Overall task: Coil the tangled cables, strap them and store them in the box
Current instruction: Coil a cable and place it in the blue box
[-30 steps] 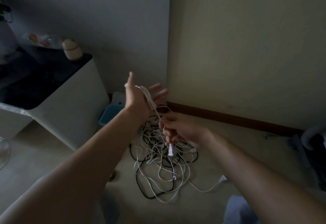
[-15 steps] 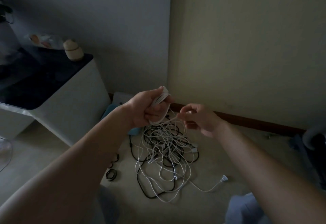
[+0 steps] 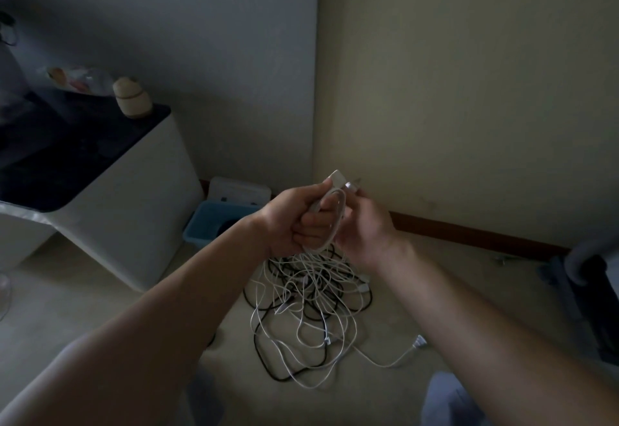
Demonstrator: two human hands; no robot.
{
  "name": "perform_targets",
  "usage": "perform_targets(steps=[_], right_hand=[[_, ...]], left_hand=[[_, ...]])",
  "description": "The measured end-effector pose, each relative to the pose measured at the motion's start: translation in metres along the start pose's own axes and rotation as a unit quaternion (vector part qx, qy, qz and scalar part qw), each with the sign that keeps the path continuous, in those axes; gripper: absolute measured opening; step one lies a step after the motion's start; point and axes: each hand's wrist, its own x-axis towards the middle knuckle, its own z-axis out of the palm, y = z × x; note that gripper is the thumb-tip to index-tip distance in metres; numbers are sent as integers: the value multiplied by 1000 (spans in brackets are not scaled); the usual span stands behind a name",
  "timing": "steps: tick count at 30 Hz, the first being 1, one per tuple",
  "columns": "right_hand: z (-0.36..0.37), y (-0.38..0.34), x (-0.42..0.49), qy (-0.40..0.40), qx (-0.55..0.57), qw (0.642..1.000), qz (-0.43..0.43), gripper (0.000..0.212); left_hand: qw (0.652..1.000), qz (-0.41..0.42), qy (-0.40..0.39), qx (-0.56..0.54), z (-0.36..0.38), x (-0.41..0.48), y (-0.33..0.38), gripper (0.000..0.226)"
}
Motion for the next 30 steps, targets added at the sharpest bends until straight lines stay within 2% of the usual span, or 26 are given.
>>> perform_targets(steps=[2,4,7,11,14,17,19,21,23,25,28,30], right_hand=[[6,-4,-4,-4,38,999,27,64],[7,-4,-4,13,45,998,33,66],[9,3,-4,84,1,996,32,59],[6,18,8,222,-110,968,-35,39],[9,19,12,258,-119,957,-65,28],[8,20,16,261,-116,955,-78,34],[8,21,17,256,-126,955,-82,36],[10,22,18,259,-135,953,-82,32],[10,19,20,271,-139,948,-92,30],[8,15,22,293,-154,938,-101,29],[10,10,24,291,-166,938,-90,33],[17,14,26,273,-190,940,-73,34]], left_hand=[[1000,3,14,4,1,1,-2,50],[999,10,35,24,3,2,-7,51],[996,14,64,53,4,5,-18,52],[986,1,139,93,6,9,-28,50],[971,1,223,84,17,6,-27,50],[940,44,332,62,27,12,-31,40],[901,74,416,98,29,15,-37,36],[871,98,466,119,25,16,-40,34],[852,122,489,142,20,13,-36,31],[848,139,479,181,16,8,-29,22],[878,146,428,154,4,-1,-22,31],[887,153,415,131,-7,-9,-21,36]])
